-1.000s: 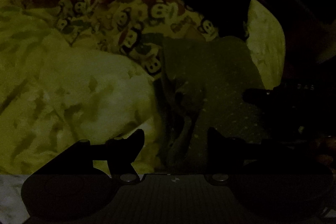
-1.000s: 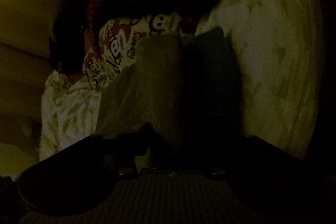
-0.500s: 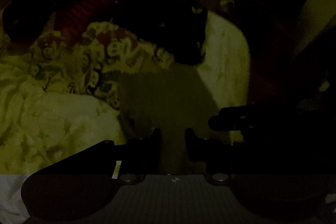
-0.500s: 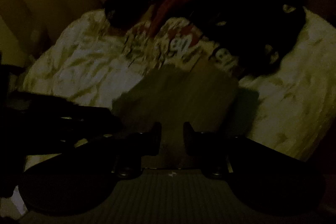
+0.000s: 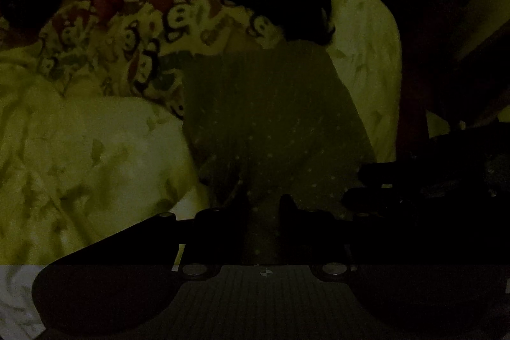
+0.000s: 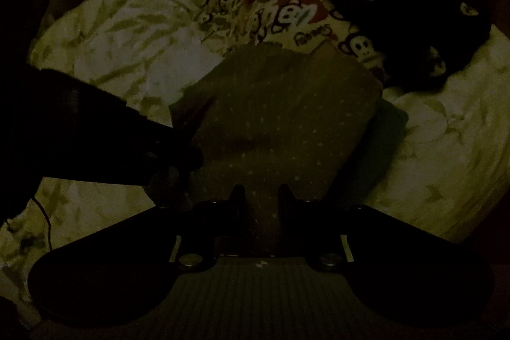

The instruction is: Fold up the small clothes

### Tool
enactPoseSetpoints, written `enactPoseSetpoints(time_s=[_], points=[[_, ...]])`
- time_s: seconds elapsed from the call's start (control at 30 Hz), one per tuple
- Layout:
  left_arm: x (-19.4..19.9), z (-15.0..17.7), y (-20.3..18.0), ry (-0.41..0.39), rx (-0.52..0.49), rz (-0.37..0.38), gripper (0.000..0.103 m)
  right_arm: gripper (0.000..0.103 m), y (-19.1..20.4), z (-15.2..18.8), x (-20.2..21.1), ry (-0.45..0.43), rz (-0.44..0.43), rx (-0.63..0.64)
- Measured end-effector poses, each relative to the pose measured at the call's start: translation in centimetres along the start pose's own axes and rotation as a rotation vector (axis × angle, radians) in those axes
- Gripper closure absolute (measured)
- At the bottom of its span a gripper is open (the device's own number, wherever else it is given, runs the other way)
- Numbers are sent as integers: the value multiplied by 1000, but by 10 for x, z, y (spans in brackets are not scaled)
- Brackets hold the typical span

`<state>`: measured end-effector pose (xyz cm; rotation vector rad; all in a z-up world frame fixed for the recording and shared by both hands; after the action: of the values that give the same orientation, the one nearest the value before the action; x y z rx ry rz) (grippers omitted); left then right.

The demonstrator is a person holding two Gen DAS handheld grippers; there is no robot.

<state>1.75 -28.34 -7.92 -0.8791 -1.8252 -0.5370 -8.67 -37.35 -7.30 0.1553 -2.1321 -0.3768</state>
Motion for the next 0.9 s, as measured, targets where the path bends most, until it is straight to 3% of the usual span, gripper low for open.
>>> enactPoseSetpoints(time_s=[0.47,0.73,0.9], points=[[-20,10,-2,65,-11,-6,5,76,-6,12,-26,77,13,-3],[-11,9,-9,49,-42,-5,0,75,-4,8,-23,75,19,-2],[5,4,-10,21,-38,-45,0,70,0,0,-15,72,33,-3]])
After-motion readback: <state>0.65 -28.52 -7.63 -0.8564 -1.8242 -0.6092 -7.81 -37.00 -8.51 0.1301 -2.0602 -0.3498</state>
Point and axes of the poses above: each gripper's, at about its wrist camera, not at the fingertips, and x roughly against the way its jaws point, y to its left, z to its underside, the point moved 5 cm from there along -x, roughly the way its jaws point, and after that the axes turned 10 degrees about -z, right-handed, at the moved point
